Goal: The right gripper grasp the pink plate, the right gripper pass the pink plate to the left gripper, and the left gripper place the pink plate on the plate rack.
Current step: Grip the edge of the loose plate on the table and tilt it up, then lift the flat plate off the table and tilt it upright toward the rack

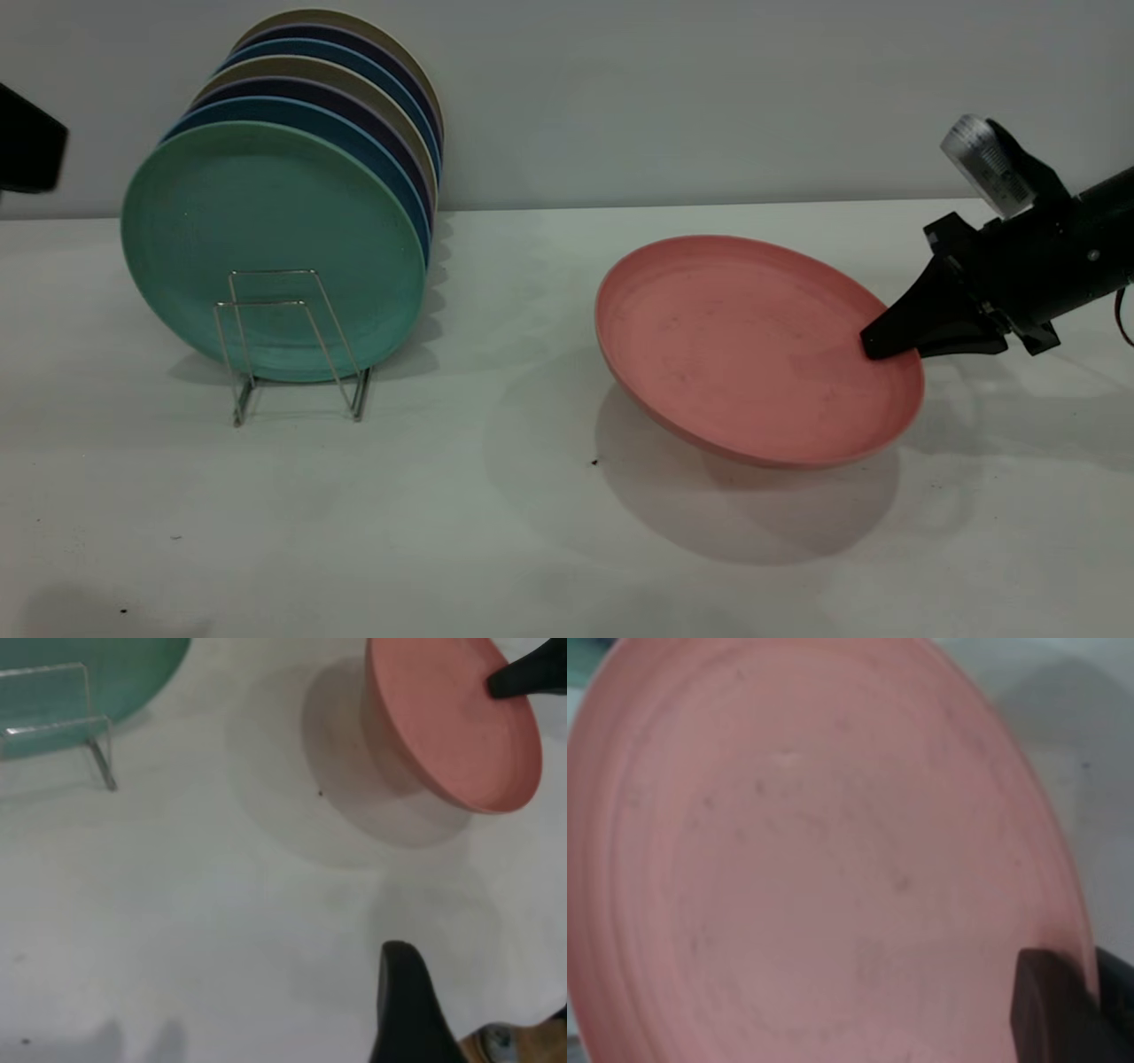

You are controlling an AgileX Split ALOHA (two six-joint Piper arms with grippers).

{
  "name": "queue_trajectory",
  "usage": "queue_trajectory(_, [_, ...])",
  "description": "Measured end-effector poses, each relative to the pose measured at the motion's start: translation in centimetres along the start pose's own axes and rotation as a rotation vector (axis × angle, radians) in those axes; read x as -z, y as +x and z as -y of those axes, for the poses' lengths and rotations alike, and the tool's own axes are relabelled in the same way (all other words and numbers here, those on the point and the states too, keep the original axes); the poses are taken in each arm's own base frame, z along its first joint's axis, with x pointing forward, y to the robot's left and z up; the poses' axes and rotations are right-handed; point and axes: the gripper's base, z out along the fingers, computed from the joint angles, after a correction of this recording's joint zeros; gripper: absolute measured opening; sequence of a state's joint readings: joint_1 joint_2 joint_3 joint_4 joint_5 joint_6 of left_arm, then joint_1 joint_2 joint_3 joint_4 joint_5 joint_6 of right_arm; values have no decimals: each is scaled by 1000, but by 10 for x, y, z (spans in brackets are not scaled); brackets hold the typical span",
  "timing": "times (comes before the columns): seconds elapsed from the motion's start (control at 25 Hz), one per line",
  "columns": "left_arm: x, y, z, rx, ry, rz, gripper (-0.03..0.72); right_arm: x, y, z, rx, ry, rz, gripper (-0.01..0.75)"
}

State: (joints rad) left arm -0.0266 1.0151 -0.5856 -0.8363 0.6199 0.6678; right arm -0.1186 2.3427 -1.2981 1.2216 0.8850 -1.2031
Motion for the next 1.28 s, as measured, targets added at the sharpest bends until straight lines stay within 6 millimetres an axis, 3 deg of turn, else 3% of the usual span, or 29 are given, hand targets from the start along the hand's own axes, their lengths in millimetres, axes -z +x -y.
queue_trajectory(0.28, [-44, -2, -19, 84, 71, -107, 453, -6, 2, -10, 40, -36, -36, 17])
queue_trajectory(0.72, [-115, -3, -49, 219, 207, -81, 453, -41, 7, -60, 142, -175, -101, 17])
queue_trajectory(0.92, [-127, 1, -56, 252, 207, -97, 453, -57, 11, -89, 186, -231, -125, 17])
queue_trajectory(1.28, [-127, 1, -56, 247, 207, -89, 453, -86, 25, -128, 242, -289, -166, 17])
